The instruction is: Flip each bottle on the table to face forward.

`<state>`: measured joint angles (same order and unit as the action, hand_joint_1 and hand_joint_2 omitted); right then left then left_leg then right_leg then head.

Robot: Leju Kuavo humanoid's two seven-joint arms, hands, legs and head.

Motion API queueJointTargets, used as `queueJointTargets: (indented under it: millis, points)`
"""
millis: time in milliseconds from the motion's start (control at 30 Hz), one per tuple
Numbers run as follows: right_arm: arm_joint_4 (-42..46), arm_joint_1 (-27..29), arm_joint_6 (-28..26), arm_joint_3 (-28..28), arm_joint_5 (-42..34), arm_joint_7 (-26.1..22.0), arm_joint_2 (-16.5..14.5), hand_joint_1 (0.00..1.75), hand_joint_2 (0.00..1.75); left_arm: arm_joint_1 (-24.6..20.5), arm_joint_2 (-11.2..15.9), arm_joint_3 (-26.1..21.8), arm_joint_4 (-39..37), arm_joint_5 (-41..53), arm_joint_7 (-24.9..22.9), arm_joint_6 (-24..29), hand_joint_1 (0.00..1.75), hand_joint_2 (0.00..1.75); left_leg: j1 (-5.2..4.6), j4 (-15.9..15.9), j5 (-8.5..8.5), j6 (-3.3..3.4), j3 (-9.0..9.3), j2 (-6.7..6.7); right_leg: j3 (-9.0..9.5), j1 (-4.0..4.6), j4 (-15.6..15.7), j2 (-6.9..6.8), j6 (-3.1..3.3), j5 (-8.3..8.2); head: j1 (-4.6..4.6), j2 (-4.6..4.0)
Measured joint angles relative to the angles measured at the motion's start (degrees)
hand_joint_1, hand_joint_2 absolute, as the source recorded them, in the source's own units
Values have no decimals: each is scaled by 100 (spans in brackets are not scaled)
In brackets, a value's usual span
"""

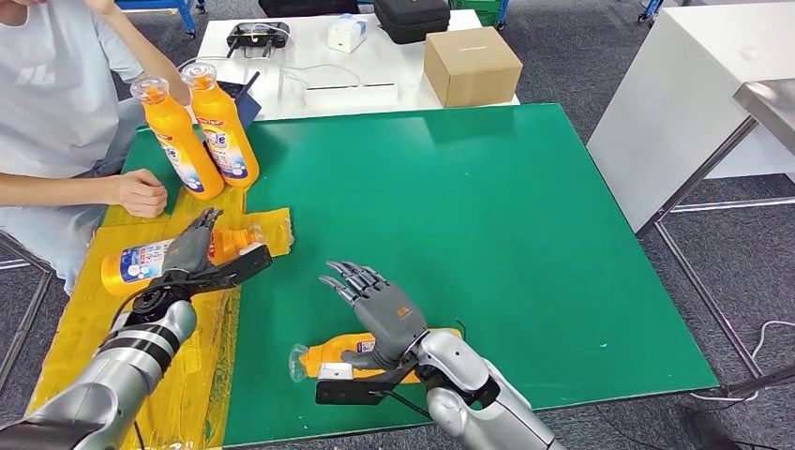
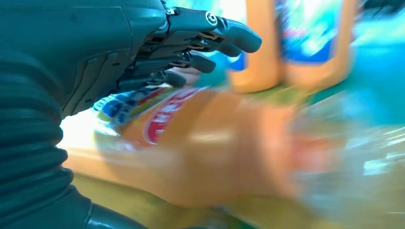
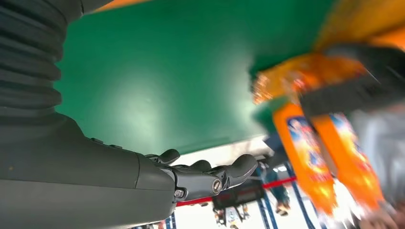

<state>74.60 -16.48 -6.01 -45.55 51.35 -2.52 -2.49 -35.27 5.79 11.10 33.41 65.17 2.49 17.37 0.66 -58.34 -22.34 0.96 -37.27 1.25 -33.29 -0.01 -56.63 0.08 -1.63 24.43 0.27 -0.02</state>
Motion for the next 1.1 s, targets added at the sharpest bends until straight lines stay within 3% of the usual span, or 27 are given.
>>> queueJointTargets:
  millis: [267, 533, 767, 1100]
  points:
    - [-243, 172, 9, -128, 243, 80, 237, 0, 175, 1122, -203, -219, 2271, -1125, 599, 484, 0, 175, -3, -1, -2, 2, -25, 0, -26, -4, 2, 0, -1, 0, 0, 0]
    - [-322, 291, -11, -170, 331, 120, 363, 0, 175, 1794, -324, -311, 3717, -1587, 977, 788, 0, 175, 0, 0, -2, 0, -26, -4, -30, 2, 2, 1, 0, 0, -1, 0]
    - [-376, 345, -15, -185, 466, 193, 471, 0, 175, 2156, -414, -315, 4435, -1826, 1101, 873, 0, 175, 0, 0, -2, 1, -28, -3, -30, 1, 2, 1, 0, 0, -1, 0]
    - [-454, 346, -15, -196, 639, 368, 560, 0, 175, 2318, -462, -332, 4715, -2014, 1157, 870, 0, 175, -1, -1, -2, 1, -28, -3, -29, 0, 2, 1, -1, 0, -1, 0]
